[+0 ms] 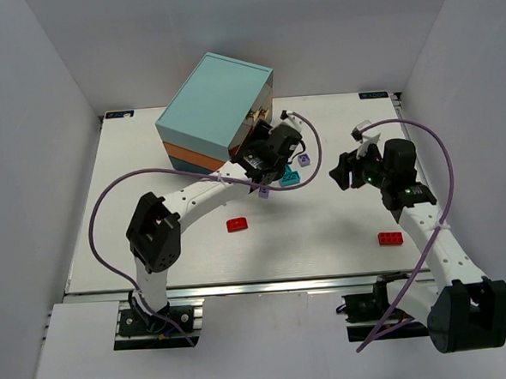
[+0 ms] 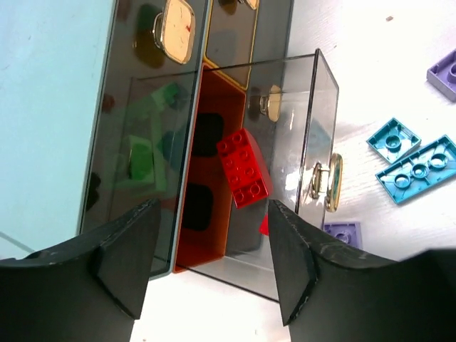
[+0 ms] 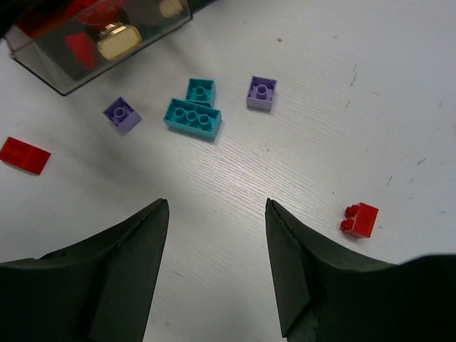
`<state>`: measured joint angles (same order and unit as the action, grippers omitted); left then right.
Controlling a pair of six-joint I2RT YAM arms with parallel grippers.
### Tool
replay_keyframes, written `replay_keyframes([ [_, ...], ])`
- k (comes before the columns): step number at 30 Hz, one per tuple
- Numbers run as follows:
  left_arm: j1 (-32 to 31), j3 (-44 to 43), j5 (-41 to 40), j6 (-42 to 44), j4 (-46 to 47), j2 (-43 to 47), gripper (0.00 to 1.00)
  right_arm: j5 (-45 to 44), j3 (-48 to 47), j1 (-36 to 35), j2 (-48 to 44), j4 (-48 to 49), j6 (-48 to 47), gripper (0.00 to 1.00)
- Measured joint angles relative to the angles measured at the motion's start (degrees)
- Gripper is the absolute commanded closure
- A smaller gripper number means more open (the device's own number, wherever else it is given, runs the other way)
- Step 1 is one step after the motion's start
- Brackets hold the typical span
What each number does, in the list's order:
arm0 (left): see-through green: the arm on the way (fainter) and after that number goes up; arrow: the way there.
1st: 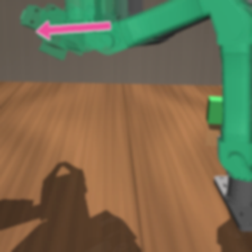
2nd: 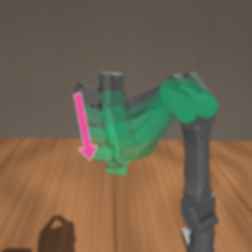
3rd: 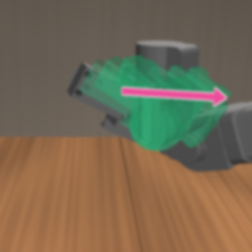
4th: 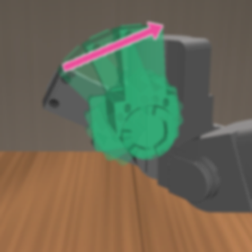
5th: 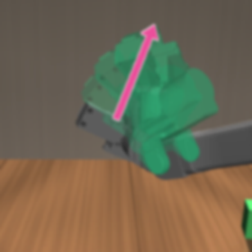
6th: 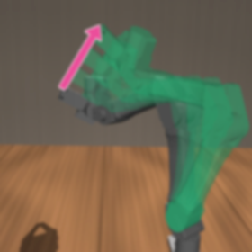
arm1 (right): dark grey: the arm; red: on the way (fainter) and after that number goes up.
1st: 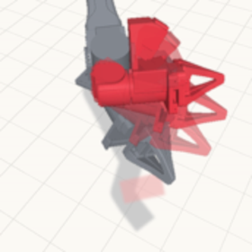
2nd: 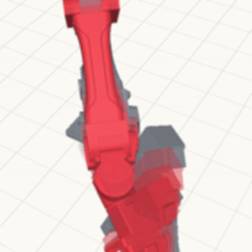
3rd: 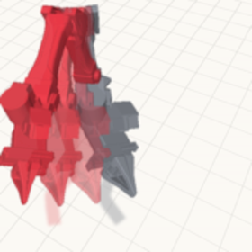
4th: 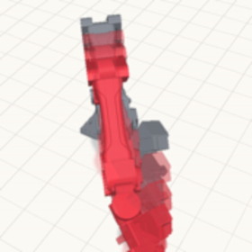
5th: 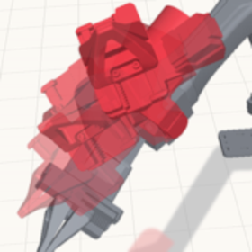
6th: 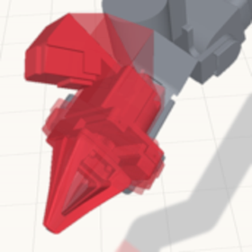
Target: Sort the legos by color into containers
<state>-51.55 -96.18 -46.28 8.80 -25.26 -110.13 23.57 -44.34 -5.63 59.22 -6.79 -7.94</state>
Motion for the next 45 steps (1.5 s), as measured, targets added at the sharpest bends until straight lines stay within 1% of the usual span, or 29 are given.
replay_keyframes([
  [1, 0.0, 0.0, 0.1, -0.1, 0.1, 0.2, 0.29, -0.9, 0.0, 0.0, 0.8, 0.0, 0.0, 0.41],
  [2, 0.0, 0.0, 0.2, -0.3, -0.1, 0.6, 0.33, -1.9, 0.0, 0.0, 1.6, 0.1, 0.0, 0.42],
  [3, 0.0, 0.0, 0.6, -0.7, -0.2, 1.1, 0.41, -3.2, 0.0, 0.0, 2.6, 0.2, 0.0, 0.44],
  [4, 0.0, 0.2, 1.4, -1.4, -0.5, 1.9, 0.55, -4.5, 0.0, 0.0, 3.5, 0.2, 0.0, 0.48],
  [5, 0.0, 1.1, 2.6, -2.0, -0.4, 3.4, 0.84, -6.4, 0.0, 0.0, 4.6, 0.2, 0.1, 0.5],
  [6, 0.0, 2.4, 3.7, -3.2, -0.6, 5.4, 0.97, -8.1, 0.0, 0.0, 5.5, 0.2, 0.2, 0.52],
  [7, 0.0, 4.4, 5.4, -3.9, -0.7, 8.3, 1.0, -9.9, 0.0, 0.0, 6.5, 0.1, 0.3, 0.53],
  [8, 0.0, 6.9, 7.3, -4.5, -0.8, 11.9, 1.0, -11.9, -0.1, 0.0, 7.7, 0.2, 0.3, 0.53],
  [10, 0.0, 13.9, 10.8, -5.6, 0.1, 20.7, 1.0, -15.6, -0.4, 0.0, 10.2, -0.2, 0.7, 0.41],
  [11, 0.0, 18.0, 12.6, -6.3, 0.5, 26.4, 0.99, -17.2, -0.8, 0.0, 11.6, -0.4, 0.8, 0.37],
  [12, 0.0, 22.9, 14.1, -6.9, 2.2, 32.1, 0.83, -19.0, -1.4, 0.0, 13.2, -0.8, 0.7, 0.3],
  [14, -0.1, 30.8, 15.6, -7.4, 3.3, 43.2, 0.64, -22.3, -2.8, 0.0, 16.6, -1.3, 0.4, 0.25],
  [15, -0.1, 34.3, 15.7, -7.8, 3.5, 48.6, 0.47, -23.9, -3.3, 0.0, 18.1, -1.2, 0.2, 0.23],
  [17, 0.0, 40.7, 15.4, -8.5, 5.6, 58.1, 0.36, -27.0, -3.5, 0.0, 20.2, -1.2, -0.5, 0.22],
  [19, 0.0, 45.3, 15.1, -8.9, 6.9, 65.1, 0.3, -29.7, -3.6, -0.1, 21.9, -1.1, -1.5, 0.22],
  [21, 0.1, 48.2, 15.1, -9.1, 7.7, 69.5, 0.27, -32.3, -3.7, -0.2, 23.8, -1.0, -2.1, 0.24],
  [23, 0.1, 49.6, 14.9, -9.0, 8.7, 71.5, 0.25, -34.1, -4.3, -0.1, 26.1, -0.9, -2.9, 0.27],
  [27, 0.1, 50.0, 14.9, -9.0, 9.8, 71.1, 0.24, -35.9, -6.1, -0.1, 30.7, -0.7, -3.5, 0.33],
  [29, 0.1, 50.1, 14.9, -9.0, 10.2, 70.6, 0.24, -36.0, -6.6, -0.1, 32.3, -0.4, -3.8, 0.34],
  [35, 0.1, 51.0, 14.8, -9.0, 10.7, 70.9, 0.23, -35.8, -6.6, -0.1, 34.3, 0.3, -4.3, 0.39],
  [36, 0.1, 51.2, 14.7, -9.0, 10.9, 71.0, 0.23, -35.8, -6.6, -0.1, 34.6, 0.5, -4.4, 0.42],
  [39, 0.1, 51.6, 14.5, -9.0, 11.1, 71.2, 0.23, -35.4, -6.5, -0.1, 35.0, 1.2, -4.7, 0.47],
  [45, 0.1, 51.9, 14.3, -8.5, 11.6, 70.6, 0.23, -34.3, -7.7, -0.1, 36.3, 4.3, -4.7, 0.49],
])
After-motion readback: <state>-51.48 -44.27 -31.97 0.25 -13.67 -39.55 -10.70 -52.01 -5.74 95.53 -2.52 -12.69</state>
